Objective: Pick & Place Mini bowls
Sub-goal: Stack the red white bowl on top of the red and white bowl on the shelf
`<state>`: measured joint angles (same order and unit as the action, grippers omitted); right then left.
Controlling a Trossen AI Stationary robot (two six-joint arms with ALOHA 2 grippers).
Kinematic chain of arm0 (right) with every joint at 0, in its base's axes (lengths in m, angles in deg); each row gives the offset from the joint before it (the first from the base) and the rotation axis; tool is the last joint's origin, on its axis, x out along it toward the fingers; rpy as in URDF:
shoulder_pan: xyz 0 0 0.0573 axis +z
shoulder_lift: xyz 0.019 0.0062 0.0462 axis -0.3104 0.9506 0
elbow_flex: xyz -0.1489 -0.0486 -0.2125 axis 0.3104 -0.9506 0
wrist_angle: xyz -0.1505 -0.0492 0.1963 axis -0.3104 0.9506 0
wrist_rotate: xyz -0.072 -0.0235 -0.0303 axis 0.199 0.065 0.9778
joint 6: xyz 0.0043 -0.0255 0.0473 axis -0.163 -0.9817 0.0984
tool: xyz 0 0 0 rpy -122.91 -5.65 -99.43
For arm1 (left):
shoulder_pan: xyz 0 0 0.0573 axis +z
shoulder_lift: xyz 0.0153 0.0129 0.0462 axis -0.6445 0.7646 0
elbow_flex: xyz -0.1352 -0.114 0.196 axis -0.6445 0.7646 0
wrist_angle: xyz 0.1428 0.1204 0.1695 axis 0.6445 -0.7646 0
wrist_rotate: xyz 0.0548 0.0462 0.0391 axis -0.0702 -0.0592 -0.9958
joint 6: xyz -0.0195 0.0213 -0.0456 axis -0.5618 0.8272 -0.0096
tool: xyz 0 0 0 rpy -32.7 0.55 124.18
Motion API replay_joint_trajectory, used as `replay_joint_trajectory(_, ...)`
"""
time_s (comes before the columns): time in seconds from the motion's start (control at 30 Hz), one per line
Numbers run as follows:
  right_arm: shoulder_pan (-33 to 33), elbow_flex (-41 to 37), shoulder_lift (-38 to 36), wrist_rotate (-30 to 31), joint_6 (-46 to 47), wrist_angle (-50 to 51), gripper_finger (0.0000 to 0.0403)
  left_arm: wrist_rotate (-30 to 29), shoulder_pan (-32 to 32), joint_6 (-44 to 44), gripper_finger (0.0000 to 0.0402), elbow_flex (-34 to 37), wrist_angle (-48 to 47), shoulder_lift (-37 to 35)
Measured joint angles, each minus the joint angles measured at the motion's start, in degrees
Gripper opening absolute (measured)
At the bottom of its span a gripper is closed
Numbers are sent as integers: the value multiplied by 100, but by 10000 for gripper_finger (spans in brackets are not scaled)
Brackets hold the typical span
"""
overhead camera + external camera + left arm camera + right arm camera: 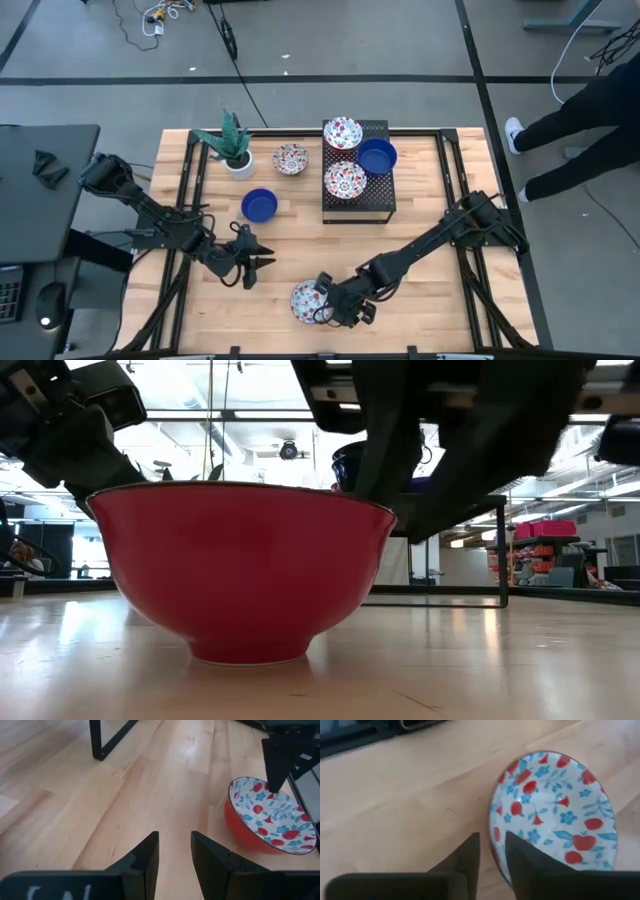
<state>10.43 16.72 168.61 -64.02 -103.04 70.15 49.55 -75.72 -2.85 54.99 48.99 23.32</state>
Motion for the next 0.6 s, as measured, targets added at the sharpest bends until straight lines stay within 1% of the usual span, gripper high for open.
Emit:
replay_joint_trajectory(0.17, -75, 0, 9, 7, -285, 58, 46, -3, 1, 11, 117, 0, -1, 0)
replay_joint_trajectory(0.27, -75, 0, 9, 10, -663, 62, 24, -3, 0, 11, 117, -1, -2, 0)
replay_joint_trajectory(0.37, -71, 0, 9, 97, -879, 68, 10, -2, 0, 11, 117, 0, -2, 0)
replay_joint_trajectory(0.43, -57, 0, 9, 342, -883, 64, 6, -2, 0, 9, 117, -2, -2, 0)
replay_joint_trajectory(0.5, -24, 0, 8, 496, -872, 71, 5, -2, 0, 9, 117, 0, -4, 0)
replay_joint_trajectory(0.6, 35, 0, -61, 505, -670, 101, 3, -2, 2, 9, 117, 0, -7, 0)
